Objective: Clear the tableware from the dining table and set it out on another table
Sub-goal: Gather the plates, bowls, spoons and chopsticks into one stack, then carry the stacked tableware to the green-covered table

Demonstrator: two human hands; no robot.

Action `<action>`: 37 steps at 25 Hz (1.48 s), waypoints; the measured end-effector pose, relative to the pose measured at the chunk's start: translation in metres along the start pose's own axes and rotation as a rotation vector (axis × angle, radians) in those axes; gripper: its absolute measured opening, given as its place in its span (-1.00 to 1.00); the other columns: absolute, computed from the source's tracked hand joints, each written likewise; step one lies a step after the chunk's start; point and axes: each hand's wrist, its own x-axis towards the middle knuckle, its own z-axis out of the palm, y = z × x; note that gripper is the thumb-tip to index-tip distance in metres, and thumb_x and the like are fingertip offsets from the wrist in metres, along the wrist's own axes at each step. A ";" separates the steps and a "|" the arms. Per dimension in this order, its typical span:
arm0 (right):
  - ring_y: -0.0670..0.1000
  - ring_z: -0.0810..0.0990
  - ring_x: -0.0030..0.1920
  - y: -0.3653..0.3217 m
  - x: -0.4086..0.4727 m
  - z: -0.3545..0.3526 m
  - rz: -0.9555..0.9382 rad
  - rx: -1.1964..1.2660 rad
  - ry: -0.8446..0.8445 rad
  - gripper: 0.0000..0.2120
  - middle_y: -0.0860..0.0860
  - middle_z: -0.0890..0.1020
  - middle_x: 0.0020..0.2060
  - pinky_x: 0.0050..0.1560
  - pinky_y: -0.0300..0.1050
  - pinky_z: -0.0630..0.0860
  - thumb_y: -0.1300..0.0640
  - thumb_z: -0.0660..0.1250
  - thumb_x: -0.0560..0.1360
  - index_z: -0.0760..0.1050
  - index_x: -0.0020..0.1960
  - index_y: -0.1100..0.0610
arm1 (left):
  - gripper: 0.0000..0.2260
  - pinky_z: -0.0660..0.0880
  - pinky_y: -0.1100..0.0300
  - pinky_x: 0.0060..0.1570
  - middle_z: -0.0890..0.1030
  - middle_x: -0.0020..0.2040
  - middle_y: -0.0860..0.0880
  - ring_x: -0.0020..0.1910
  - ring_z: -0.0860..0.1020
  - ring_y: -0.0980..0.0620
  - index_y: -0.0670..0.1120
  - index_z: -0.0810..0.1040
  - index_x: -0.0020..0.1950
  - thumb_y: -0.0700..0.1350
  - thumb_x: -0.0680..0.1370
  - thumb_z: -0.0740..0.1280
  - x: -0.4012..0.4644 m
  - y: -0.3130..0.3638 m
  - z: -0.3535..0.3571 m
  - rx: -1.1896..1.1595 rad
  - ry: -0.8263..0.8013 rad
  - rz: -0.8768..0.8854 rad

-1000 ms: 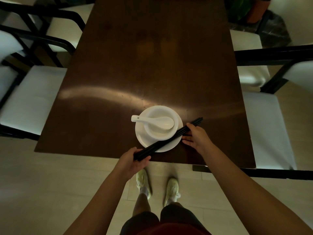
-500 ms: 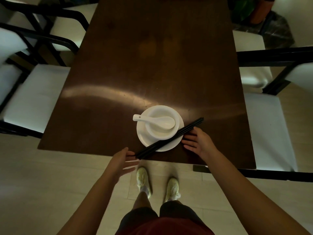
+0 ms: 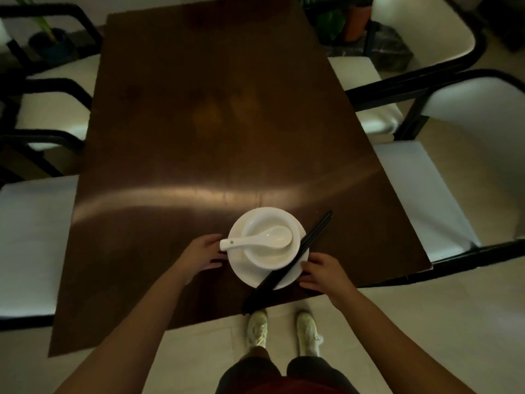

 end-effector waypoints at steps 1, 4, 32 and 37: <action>0.02 0.59 -0.29 0.002 0.001 0.002 -0.006 0.008 0.040 -0.77 0.17 0.59 -0.10 -0.27 -0.19 0.57 0.27 0.23 0.53 0.48 0.18 0.25 | -0.64 0.51 0.06 0.03 0.55 0.20 -0.22 0.07 0.56 -0.11 -0.18 0.38 0.35 -0.17 0.56 0.25 0.006 0.004 0.000 0.037 -0.049 0.024; 0.01 0.61 -0.24 0.008 0.002 0.005 -0.032 0.057 0.115 -0.80 0.13 0.62 -0.12 -0.27 -0.23 0.59 0.28 0.25 0.52 0.51 0.13 0.20 | -0.72 0.56 0.04 -0.02 0.57 0.14 -0.23 0.07 0.57 -0.12 -0.22 0.48 0.26 -0.26 0.54 0.27 0.021 0.011 -0.001 0.111 -0.142 0.078; -0.03 0.67 -0.29 0.052 -0.117 -0.215 -0.290 0.332 0.477 -0.86 0.09 0.66 -0.23 -0.38 -0.25 0.58 0.32 0.24 0.51 0.56 -0.07 0.18 | -0.78 0.50 0.43 -0.45 0.64 -0.07 -0.11 -0.31 0.64 0.17 -0.21 0.59 0.10 -0.36 0.47 0.34 -0.057 0.109 0.246 0.495 -0.490 0.421; 0.02 0.68 -0.23 0.085 -0.162 -0.346 -0.315 0.387 0.525 -0.86 0.15 0.66 -0.20 -0.36 -0.21 0.60 0.34 0.22 0.52 0.56 -0.07 0.22 | -0.87 0.50 0.38 -0.45 0.65 -0.26 -0.10 -0.40 0.64 0.14 -0.33 0.59 0.00 -0.37 0.48 0.32 -0.093 0.115 0.387 0.459 -0.527 0.463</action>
